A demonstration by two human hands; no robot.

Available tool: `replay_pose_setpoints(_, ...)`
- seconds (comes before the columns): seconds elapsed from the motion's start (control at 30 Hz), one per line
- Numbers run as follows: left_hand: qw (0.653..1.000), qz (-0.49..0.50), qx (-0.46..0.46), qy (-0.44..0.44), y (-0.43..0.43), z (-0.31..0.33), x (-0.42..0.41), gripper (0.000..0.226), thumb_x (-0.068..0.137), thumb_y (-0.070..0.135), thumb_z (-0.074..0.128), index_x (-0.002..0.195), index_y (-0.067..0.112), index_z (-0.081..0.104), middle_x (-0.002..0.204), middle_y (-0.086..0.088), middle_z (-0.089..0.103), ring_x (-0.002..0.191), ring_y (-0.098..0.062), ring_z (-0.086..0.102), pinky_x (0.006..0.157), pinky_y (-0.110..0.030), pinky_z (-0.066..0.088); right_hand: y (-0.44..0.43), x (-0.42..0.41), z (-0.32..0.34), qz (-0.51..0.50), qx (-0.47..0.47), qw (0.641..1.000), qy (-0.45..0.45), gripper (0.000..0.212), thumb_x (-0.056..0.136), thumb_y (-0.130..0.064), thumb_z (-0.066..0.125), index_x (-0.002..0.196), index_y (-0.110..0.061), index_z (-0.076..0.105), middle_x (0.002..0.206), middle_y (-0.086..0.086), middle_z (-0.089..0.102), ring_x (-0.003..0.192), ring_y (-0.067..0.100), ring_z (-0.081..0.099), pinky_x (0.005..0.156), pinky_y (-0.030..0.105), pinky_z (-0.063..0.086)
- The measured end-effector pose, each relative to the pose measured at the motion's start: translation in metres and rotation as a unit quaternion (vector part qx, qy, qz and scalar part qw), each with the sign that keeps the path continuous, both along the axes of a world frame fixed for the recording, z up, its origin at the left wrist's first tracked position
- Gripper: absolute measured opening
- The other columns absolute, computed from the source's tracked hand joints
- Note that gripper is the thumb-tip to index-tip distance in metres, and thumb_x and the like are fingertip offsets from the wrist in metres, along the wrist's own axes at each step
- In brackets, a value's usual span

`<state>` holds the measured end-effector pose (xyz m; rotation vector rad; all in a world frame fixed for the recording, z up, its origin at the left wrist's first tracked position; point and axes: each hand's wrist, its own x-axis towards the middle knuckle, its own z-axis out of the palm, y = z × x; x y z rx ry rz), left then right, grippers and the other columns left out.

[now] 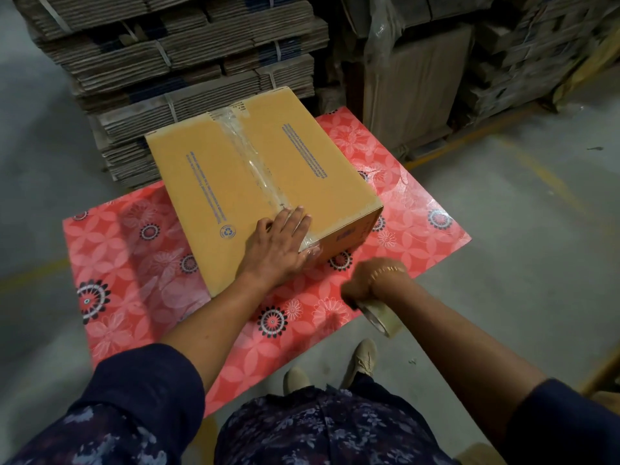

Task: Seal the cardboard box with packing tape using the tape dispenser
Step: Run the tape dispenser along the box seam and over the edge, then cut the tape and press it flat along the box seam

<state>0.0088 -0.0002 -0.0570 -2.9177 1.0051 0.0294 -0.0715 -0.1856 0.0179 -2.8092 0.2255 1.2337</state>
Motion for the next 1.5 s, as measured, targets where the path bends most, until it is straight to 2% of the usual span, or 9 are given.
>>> replay_pose_setpoints(0.13,1.0,-0.005,-0.007,-0.013,-0.001,-0.004,0.002,0.069,0.096,0.055,0.031,0.152,0.016,0.039,0.161,-0.009,0.039,0.142,-0.029,0.042,0.097,-0.048,0.039,-0.034,-0.047,-0.046,0.035,-0.008,0.998,-0.05,0.056,0.078,-0.052,0.063,0.122,-0.019,0.053,0.115,0.008,0.068,0.099,0.033,0.066,0.073,0.035,0.047)
replay_pose_setpoints(0.3,1.0,-0.002,-0.017,-0.012,0.001,-0.003,0.003,0.069,0.092,0.053,0.035,0.151,0.017,0.04,0.16,-0.008,0.04,0.142,-0.029,0.041,0.098,-0.049,0.039,-0.021,-0.061,-0.081,0.167,0.078,0.961,-0.206,0.07,0.079,-0.037,0.064,0.141,-0.03,0.032,0.135,0.0,0.058,0.122,0.028,0.055,0.097,0.045,0.039)
replay_pose_setpoints(0.6,1.0,0.012,0.012,0.001,-0.001,0.003,0.001,0.074,0.086,0.05,0.034,0.154,0.02,0.033,0.164,-0.005,0.032,0.146,-0.025,0.035,0.101,-0.048,0.036,0.025,-0.045,-0.147,0.332,0.058,0.893,-0.297,0.067,0.08,-0.017,0.055,0.145,-0.02,0.038,0.12,0.006,0.061,0.11,0.031,0.054,0.103,0.051,0.039)
replay_pose_setpoints(0.73,1.0,0.009,0.001,-0.004,-0.001,0.002,0.002,0.073,0.088,0.053,0.035,0.154,0.02,0.034,0.164,-0.004,0.033,0.145,-0.025,0.036,0.101,-0.048,0.036,0.019,-0.049,-0.138,0.218,0.132,0.896,-0.364,0.055,0.078,-0.033,0.056,0.132,-0.024,0.051,0.112,0.002,0.062,0.106,0.027,0.056,0.098,0.047,0.043)
replay_pose_setpoints(0.8,1.0,0.007,0.002,-0.01,0.0,0.0,0.002,0.073,0.089,0.053,0.038,0.154,0.019,0.035,0.163,-0.005,0.034,0.144,-0.026,0.038,0.1,-0.048,0.036,0.015,-0.042,-0.12,0.005,0.241,0.892,-0.382,0.043,0.08,-0.042,0.051,0.117,-0.024,0.061,0.106,0.001,0.066,0.097,0.024,0.061,0.086,0.04,0.048)
replay_pose_setpoints(0.9,1.0,0.005,0.0,-0.011,0.0,-0.001,0.003,0.073,0.088,0.05,0.045,0.154,0.019,0.035,0.163,-0.005,0.034,0.144,-0.026,0.038,0.099,-0.048,0.035,0.011,-0.011,-0.091,-0.37,0.46,0.761,-0.267,0.032,0.084,-0.046,0.055,0.096,-0.019,0.067,0.094,0.001,0.069,0.086,0.018,0.065,0.078,0.035,0.052)
replay_pose_setpoints(0.97,1.0,0.005,-0.001,-0.012,0.0,-0.001,0.003,0.073,0.089,0.05,0.048,0.154,0.019,0.035,0.163,-0.005,0.034,0.144,-0.026,0.038,0.099,-0.048,0.035,0.009,0.01,-0.084,-0.464,0.529,0.684,-0.193,0.019,0.09,-0.034,0.062,0.089,-0.016,0.067,0.087,0.002,0.068,0.082,0.019,0.065,0.079,0.036,0.05)
replay_pose_setpoints(1.2,1.0,-0.001,-0.008,-0.016,0.0,-0.002,0.003,0.072,0.089,0.05,0.046,0.153,0.019,0.037,0.162,-0.006,0.035,0.143,-0.027,0.039,0.097,-0.048,0.035,0.01,0.018,-0.095,-0.443,0.54,0.68,-0.225,0.019,0.09,-0.004,0.068,0.073,-0.013,0.063,0.056,-0.006,0.062,0.052,0.006,0.057,0.058,0.022,0.05)
replay_pose_setpoints(1.5,0.981,-0.094,-0.126,-0.112,0.004,-0.008,-0.003,0.044,0.094,0.037,0.061,0.131,0.014,0.057,0.142,-0.01,0.054,0.133,-0.028,0.047,0.096,-0.049,0.043,0.012,0.017,-0.1,-0.41,0.499,0.713,-0.273,0.013,0.09,-0.012,0.07,0.078,-0.014,0.065,0.066,0.002,0.063,0.055,0.008,0.054,0.055,0.023,0.046)
